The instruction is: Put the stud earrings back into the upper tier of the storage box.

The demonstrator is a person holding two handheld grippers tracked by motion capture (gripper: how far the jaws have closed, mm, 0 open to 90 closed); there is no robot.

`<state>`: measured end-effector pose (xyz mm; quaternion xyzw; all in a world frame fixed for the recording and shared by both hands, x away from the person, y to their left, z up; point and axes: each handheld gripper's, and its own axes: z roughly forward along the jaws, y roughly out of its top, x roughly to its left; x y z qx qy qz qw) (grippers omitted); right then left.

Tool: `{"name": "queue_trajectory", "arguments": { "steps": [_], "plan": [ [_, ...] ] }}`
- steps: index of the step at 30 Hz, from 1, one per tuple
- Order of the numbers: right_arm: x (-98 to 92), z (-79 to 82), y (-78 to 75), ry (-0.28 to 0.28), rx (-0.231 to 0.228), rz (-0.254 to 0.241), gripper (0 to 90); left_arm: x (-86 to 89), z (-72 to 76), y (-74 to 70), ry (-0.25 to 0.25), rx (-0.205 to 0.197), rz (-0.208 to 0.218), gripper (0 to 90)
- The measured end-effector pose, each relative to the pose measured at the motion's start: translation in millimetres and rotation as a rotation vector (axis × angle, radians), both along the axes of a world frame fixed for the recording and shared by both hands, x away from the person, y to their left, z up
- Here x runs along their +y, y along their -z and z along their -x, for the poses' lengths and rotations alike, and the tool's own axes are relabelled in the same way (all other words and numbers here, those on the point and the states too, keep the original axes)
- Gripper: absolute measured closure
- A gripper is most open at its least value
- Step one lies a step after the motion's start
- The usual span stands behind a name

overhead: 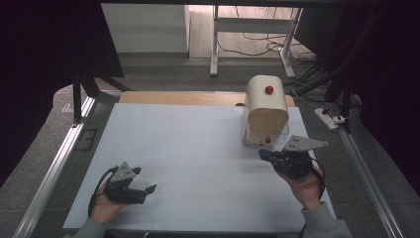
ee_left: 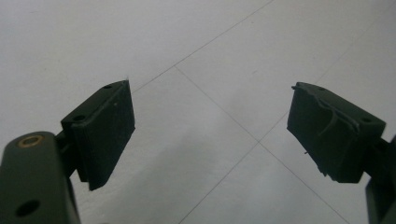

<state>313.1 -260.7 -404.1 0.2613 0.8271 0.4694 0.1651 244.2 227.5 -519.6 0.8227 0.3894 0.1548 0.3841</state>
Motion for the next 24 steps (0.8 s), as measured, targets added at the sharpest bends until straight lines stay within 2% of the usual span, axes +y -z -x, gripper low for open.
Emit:
{"name": "queue_trajectory", "arguments": {
  "steps": [11,19,24],
  "plan": [
    [-2.9,-13.8,-20.0,0.025,-0.023,-0.025,86.0,-0.6,-1.0,0.2,0.002,0.004,0.000,14.8],
    [-2.8,-24.4,-28.8,0.045,-0.029,-0.015,86.0,-0.8,-0.6,-0.5,0.003,0.002,0.003,14.8],
    [-6.2,-43.4,-31.7,0.110,-0.031,0.006,86.0,-0.8,-1.1,-0.2,0.003,0.003,0.001,14.8]
  ]
}}
